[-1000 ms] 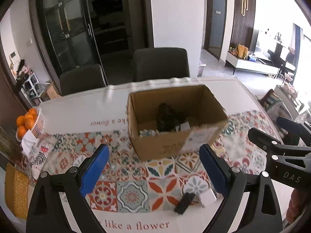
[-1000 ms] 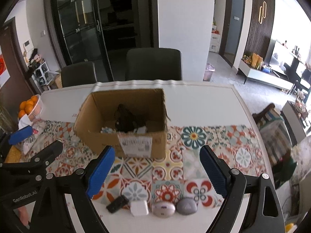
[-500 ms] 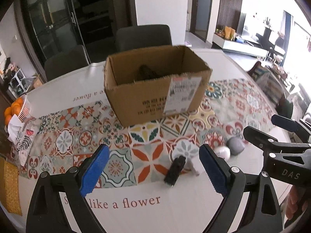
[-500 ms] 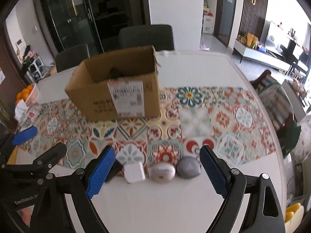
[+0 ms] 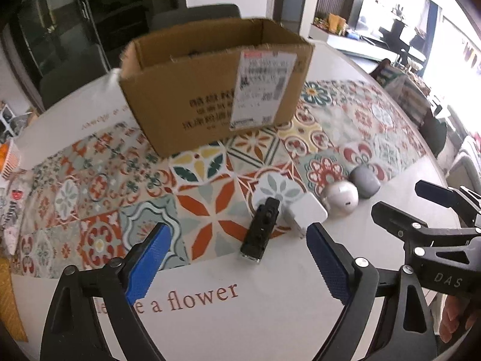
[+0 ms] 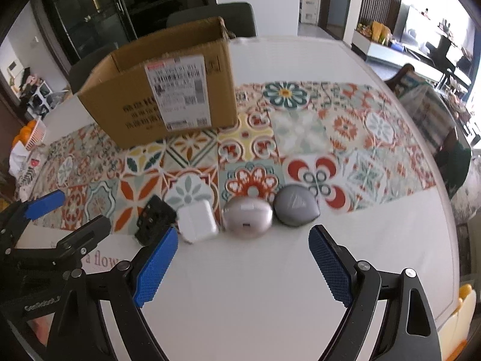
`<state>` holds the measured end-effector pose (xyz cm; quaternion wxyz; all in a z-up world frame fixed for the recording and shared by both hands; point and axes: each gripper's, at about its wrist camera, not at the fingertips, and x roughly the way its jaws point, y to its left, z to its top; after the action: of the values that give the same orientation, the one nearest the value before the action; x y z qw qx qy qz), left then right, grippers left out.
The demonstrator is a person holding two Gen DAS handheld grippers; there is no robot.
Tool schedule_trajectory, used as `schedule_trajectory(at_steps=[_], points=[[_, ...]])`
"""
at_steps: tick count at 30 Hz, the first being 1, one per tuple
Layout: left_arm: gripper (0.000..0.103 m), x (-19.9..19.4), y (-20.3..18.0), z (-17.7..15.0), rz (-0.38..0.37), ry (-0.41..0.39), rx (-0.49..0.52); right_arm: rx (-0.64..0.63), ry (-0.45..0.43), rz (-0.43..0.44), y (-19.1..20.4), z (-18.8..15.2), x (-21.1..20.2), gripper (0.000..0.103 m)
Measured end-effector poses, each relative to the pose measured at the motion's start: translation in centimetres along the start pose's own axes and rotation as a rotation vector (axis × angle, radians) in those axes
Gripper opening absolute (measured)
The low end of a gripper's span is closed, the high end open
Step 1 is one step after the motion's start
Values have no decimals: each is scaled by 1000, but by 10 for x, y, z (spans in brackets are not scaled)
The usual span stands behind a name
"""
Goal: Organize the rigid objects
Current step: 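Close the left gripper on the black clip device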
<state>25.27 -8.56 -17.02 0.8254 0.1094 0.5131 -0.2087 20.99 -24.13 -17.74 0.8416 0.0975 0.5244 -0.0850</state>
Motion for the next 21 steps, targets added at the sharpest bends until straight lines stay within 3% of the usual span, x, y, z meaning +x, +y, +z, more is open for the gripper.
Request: schedule_trajectory(at_steps=[8, 16, 21], points=[[78, 47, -4, -10, -58, 111, 37, 40, 93, -41, -5, -15, 32, 89], [61, 77, -10, -12, -93, 157, 70, 68, 155, -53, -9, -24, 55, 89], [56, 91, -15, -11, -106, 184, 91, 74, 169, -60, -10, -27, 62, 89]])
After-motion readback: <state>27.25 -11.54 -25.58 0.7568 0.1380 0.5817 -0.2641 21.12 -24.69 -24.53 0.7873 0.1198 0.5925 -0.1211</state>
